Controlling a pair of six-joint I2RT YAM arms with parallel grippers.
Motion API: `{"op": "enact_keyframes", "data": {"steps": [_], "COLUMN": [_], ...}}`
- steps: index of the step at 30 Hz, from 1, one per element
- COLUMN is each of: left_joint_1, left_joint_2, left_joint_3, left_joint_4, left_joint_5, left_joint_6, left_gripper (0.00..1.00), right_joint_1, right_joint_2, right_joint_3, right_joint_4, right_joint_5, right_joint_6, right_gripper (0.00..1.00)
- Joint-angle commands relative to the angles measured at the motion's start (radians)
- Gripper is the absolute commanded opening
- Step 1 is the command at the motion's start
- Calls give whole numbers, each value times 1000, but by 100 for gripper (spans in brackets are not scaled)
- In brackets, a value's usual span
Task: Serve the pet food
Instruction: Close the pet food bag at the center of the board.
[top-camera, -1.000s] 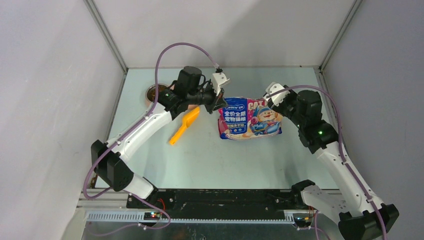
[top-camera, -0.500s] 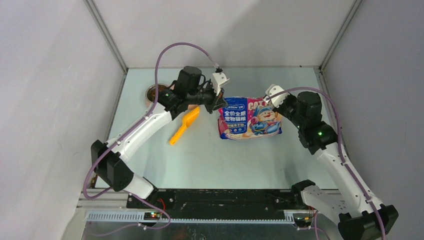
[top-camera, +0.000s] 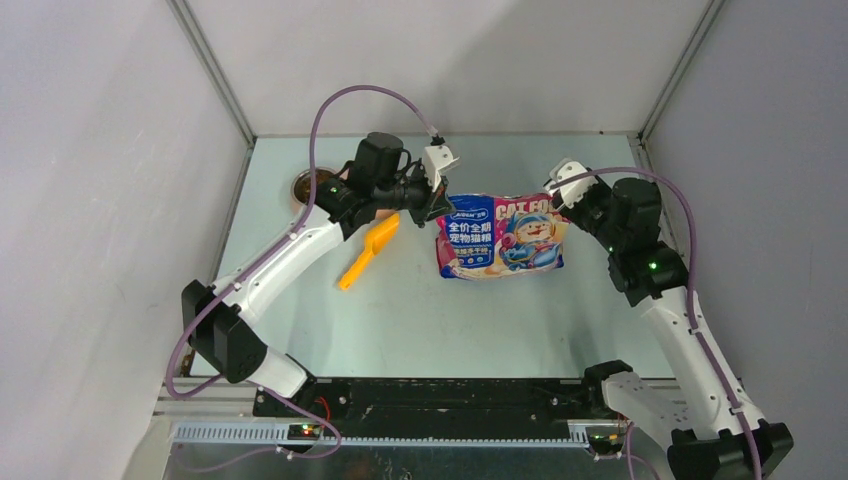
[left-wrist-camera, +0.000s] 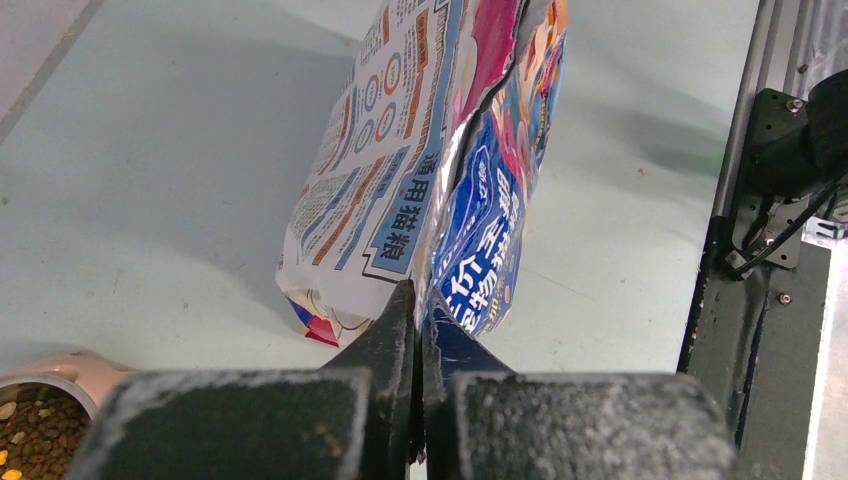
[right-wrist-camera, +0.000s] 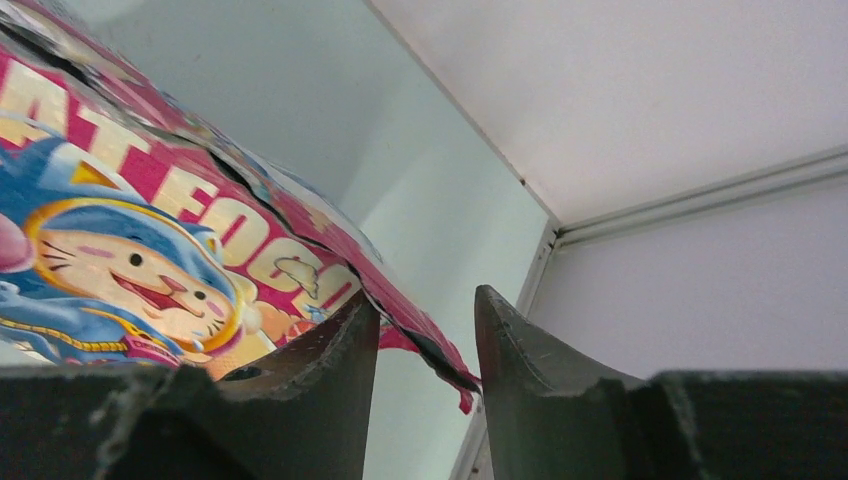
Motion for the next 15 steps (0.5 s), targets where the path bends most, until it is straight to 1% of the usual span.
{"op": "enact_keyframes", "data": {"steps": [1, 4, 6, 8, 9, 10, 11, 12, 13, 15], "left_joint_1": [26, 26, 26, 26, 26, 26, 26, 26, 26, 26], "left_joint_2": [-89, -86, -84, -83, -82, -82, -81, -80, -80, -81], "left_joint_3": [42, 43, 46, 48, 48, 48, 49, 49, 48, 50], "left_joint_4": [54, 53, 52, 51, 50, 50, 50, 51, 49, 48], "left_joint_5": [-26, -25, -23, -22, -20, -20, -20, -20, -21, -21], "left_joint_6": [-14, -16, -17, -18, -18, -19, -19, -18, -19, -18], "left_gripper": [0, 0, 0, 0, 0, 0, 0, 0, 0, 0], "right_joint_1": [-38, -62, -74, -83, -85, -87, -89, -89, -91, -94], "right_joint_2": [-12, -10, -5, 0, 1, 1, -1, -2, -6, -17], "right_joint_3": [14, 5, 4, 5, 4, 4, 4, 4, 4, 4], "right_joint_4": [10, 15, 14, 15, 16, 21, 24, 33, 38, 63], "right_joint_5": [-5, -17, -23, -28, -28, -28, -24, -20, -11, 10], "right_joint_6": [-3, -12, -17, -20, -20, -20, -20, -14, -11, 8], "right_gripper": [43, 43, 41, 35, 25, 18, 4, 1, 0, 0]}}
